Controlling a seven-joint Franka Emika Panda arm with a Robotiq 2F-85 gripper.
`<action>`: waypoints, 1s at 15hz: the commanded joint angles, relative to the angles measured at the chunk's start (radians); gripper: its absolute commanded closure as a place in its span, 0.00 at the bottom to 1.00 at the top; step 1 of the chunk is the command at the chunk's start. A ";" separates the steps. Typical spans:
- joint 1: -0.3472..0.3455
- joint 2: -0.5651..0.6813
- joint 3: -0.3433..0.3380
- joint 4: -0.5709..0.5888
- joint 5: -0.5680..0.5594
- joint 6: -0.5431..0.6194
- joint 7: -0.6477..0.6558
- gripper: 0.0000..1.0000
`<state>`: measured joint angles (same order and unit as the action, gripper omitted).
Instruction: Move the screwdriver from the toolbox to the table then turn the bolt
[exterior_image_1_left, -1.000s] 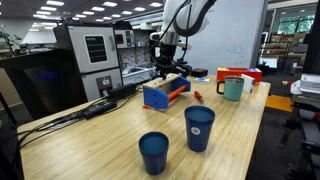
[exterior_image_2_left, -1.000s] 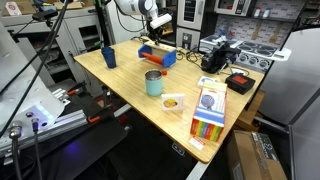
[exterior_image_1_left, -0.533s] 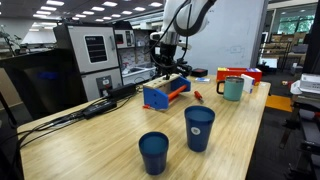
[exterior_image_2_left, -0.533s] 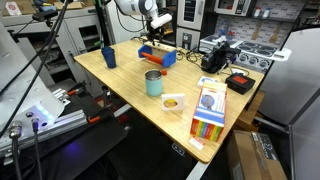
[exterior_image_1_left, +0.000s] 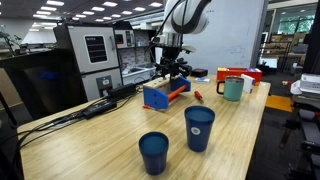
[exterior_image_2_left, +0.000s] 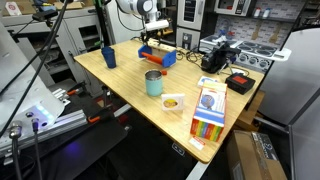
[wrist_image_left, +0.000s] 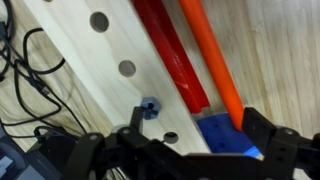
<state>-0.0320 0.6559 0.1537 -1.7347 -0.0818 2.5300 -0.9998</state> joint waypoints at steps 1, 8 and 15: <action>-0.041 -0.025 0.001 -0.010 0.068 -0.048 0.104 0.00; -0.092 -0.100 -0.044 -0.026 0.161 -0.073 0.372 0.00; -0.052 -0.219 -0.058 -0.048 0.168 -0.177 0.746 0.00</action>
<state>-0.1088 0.4981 0.1154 -1.7417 0.0581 2.3828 -0.3481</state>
